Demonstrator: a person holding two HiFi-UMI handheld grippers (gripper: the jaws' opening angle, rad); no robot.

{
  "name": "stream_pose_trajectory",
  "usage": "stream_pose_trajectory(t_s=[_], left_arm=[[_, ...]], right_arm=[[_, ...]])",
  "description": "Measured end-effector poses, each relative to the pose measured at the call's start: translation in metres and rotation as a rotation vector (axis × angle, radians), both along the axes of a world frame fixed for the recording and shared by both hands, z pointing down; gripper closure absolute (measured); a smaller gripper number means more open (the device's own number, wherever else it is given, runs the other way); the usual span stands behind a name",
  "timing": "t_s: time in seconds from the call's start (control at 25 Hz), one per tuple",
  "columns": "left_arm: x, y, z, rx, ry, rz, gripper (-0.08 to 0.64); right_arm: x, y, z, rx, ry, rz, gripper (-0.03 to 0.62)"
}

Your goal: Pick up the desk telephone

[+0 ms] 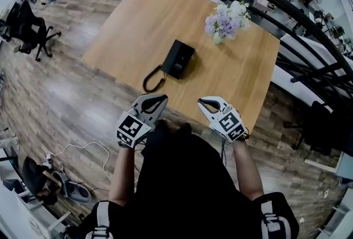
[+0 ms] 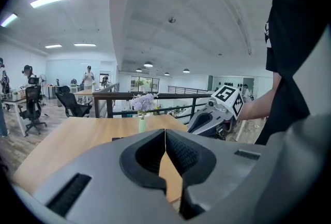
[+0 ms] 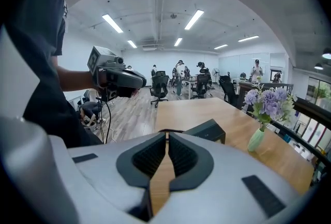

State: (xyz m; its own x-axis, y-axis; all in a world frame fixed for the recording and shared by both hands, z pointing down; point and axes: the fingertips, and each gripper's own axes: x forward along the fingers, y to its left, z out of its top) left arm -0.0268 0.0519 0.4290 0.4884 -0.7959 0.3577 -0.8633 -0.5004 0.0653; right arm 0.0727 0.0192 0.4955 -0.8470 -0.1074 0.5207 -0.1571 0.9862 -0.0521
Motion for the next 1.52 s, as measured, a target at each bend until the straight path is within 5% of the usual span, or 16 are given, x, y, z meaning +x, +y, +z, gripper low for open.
stream_pose_trajectory(t_s=[0.24, 1.12, 1.52], left_arm=[[-0.013, -0.010, -0.002, 0.004, 0.012, 0.001, 0.537], [-0.102, -0.088, 0.022, -0.053, 0.066, 0.218, 0.537], [-0.105, -0.130, 0.023, -0.064, 0.080, 0.373, 0.537]], right_arm=[[-0.018, -0.003, -0.015, -0.033, -0.062, -0.018, 0.560], [-0.141, -0.059, -0.012, -0.046, -0.002, 0.104, 0.560], [-0.144, -0.093, 0.001, -0.057, 0.056, 0.235, 0.560]])
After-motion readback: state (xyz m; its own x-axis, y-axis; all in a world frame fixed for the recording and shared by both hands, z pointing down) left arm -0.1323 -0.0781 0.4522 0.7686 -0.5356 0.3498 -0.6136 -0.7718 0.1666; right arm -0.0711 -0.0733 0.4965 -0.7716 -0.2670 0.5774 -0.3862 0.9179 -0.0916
